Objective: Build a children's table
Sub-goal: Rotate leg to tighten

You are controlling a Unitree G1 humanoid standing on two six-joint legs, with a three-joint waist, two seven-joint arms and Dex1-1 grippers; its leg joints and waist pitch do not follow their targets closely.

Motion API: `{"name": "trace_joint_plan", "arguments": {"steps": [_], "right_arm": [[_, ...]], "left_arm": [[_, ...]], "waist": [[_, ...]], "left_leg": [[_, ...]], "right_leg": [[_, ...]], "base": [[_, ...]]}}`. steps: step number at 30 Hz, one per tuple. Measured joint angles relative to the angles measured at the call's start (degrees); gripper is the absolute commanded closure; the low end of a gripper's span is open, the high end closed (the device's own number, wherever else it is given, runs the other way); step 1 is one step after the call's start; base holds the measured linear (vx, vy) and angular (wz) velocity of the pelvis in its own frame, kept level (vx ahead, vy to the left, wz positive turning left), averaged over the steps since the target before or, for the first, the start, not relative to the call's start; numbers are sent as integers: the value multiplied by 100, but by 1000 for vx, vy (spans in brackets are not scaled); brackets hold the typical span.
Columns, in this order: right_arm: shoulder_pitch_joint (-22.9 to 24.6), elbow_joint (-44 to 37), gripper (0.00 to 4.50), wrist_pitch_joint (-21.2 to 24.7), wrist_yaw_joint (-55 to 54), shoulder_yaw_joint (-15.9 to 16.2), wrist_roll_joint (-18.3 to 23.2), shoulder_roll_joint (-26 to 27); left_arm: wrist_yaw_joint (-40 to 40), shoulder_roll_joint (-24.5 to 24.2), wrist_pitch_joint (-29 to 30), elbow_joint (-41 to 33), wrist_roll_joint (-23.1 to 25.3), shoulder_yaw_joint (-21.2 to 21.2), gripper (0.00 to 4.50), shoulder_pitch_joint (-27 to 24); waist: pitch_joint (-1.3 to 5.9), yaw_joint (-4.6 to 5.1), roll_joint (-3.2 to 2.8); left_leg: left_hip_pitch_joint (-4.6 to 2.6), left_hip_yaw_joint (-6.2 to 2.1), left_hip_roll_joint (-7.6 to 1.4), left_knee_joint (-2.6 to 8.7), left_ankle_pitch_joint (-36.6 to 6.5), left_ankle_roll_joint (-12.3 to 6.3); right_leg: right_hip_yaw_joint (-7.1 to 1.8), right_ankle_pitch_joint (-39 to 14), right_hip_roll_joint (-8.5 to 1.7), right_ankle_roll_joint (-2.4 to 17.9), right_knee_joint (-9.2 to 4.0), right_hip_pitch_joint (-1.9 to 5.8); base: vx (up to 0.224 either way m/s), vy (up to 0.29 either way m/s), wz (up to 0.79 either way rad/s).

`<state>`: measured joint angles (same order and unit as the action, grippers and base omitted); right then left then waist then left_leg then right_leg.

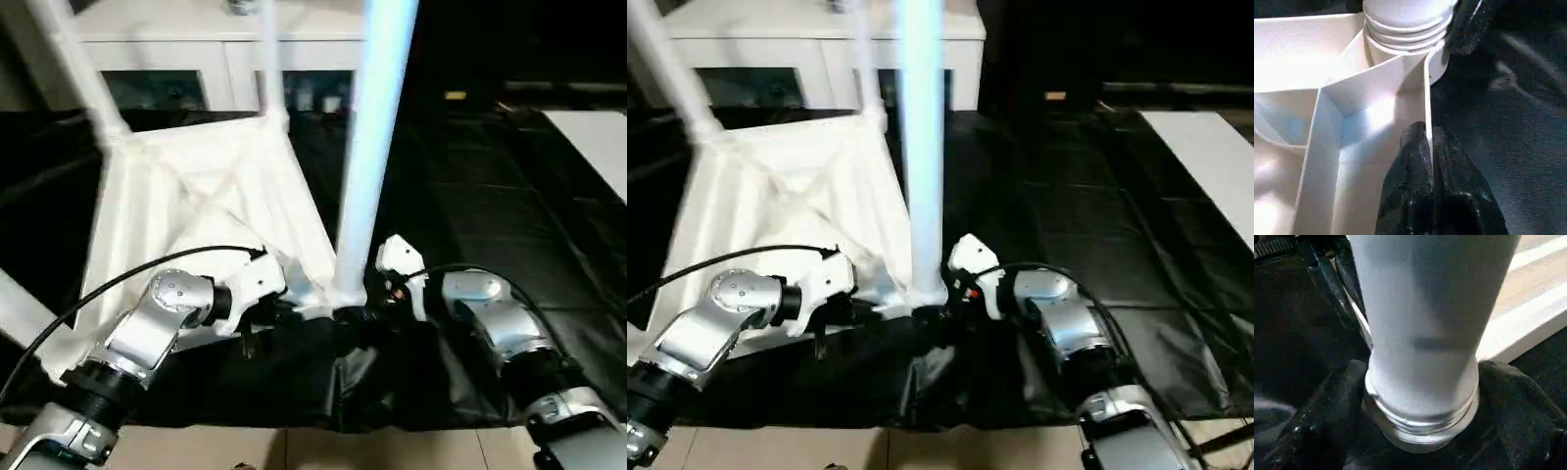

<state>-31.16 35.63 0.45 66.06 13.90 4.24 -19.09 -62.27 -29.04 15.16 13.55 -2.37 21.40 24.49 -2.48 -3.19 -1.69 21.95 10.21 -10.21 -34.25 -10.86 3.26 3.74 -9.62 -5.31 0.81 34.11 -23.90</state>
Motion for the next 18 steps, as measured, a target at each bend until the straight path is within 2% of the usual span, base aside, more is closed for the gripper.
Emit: {"name": "trace_joint_plan", "arguments": {"steps": [5,6,8,10,18], "right_arm": [[-1,-3,70,10,292,-1,51,-33],[-1,-3,95,21,308,-1,70,-31],[-2,-6,103,65,329,-17,134,-23],[-2,-14,138,84,400,-14,208,8],[-2,-15,175,150,554,-27,247,12]], "left_arm": [[-154,-96,-1,-32,-21,23,450,-19],[-169,-102,-1,-32,-20,22,450,-19],[-195,-106,-1,-32,-20,21,450,-20],[-197,-102,-1,-40,-19,22,450,-20],[-268,-130,15,-98,-18,26,450,-49]], "waist": [[0,-12,0],[0,-17,0],[0,-15,0],[0,-15,0],[0,-29,1]], "left_leg": [[-4,-1,-12,0,1,3],[-4,-1,-13,-1,2,3],[-4,-1,-13,-4,2,3],[-2,-1,-13,-10,2,3],[2,-1,-14,-21,3,2]], "right_leg": [[7,1,4,0,17,1],[8,1,4,0,20,1],[7,0,4,0,23,1],[8,0,4,0,24,1],[7,0,3,0,26,2]], "base": [[0,0,0],[0,0,0],[0,0,0],[0,0,0],[0,0,0]]}}
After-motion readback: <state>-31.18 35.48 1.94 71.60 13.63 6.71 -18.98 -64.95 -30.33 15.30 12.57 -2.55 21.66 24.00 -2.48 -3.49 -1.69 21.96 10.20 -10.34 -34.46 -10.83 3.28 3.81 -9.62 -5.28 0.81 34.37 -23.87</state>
